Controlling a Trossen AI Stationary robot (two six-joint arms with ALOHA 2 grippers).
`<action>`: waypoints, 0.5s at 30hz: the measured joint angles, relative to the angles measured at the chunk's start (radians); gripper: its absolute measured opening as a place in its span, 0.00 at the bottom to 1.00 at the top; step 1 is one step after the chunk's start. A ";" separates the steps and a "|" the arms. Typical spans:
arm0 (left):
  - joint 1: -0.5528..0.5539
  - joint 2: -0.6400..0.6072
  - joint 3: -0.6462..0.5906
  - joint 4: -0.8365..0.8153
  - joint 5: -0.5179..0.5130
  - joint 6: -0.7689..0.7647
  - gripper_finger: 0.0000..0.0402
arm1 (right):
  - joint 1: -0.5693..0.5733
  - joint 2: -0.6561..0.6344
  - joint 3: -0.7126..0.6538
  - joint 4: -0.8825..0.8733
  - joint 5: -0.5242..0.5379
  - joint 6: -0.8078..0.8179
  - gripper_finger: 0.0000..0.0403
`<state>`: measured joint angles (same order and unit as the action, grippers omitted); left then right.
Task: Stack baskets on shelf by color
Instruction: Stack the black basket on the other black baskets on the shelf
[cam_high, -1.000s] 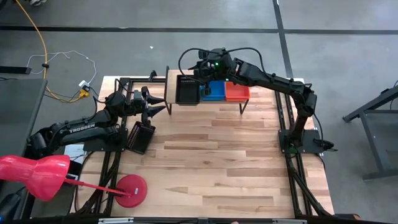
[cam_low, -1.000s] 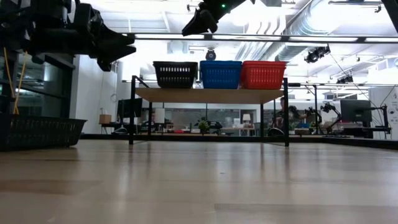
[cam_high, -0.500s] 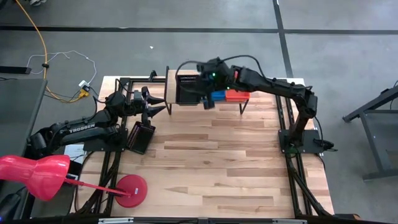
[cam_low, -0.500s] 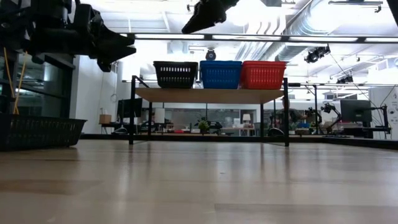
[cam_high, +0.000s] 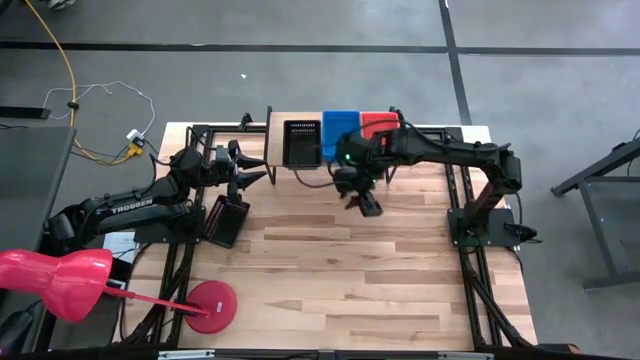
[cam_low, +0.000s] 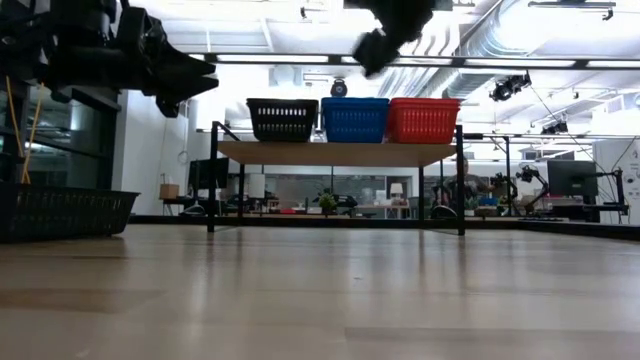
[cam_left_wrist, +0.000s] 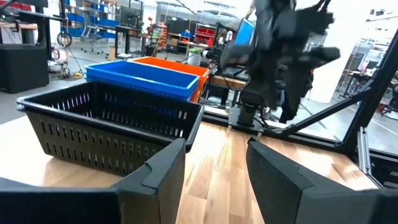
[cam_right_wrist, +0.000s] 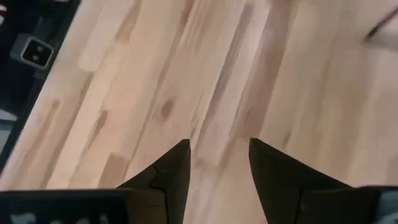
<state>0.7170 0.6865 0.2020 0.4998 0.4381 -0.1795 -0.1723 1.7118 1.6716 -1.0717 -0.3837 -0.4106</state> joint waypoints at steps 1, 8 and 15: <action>0.000 0.000 0.000 -0.004 0.000 0.000 0.39 | -0.001 -0.015 -0.051 0.012 -0.005 0.016 0.37; 0.000 0.000 0.000 -0.003 0.006 0.021 0.39 | -0.004 -0.263 -0.484 0.304 -0.009 0.162 0.37; -0.002 -0.002 0.000 -0.003 0.003 0.034 0.39 | 0.085 -0.631 -0.887 0.774 0.212 0.268 0.37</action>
<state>0.7147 0.6846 0.2016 0.4973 0.4406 -0.1459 -0.0869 1.0812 0.7842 -0.2978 -0.1717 -0.1424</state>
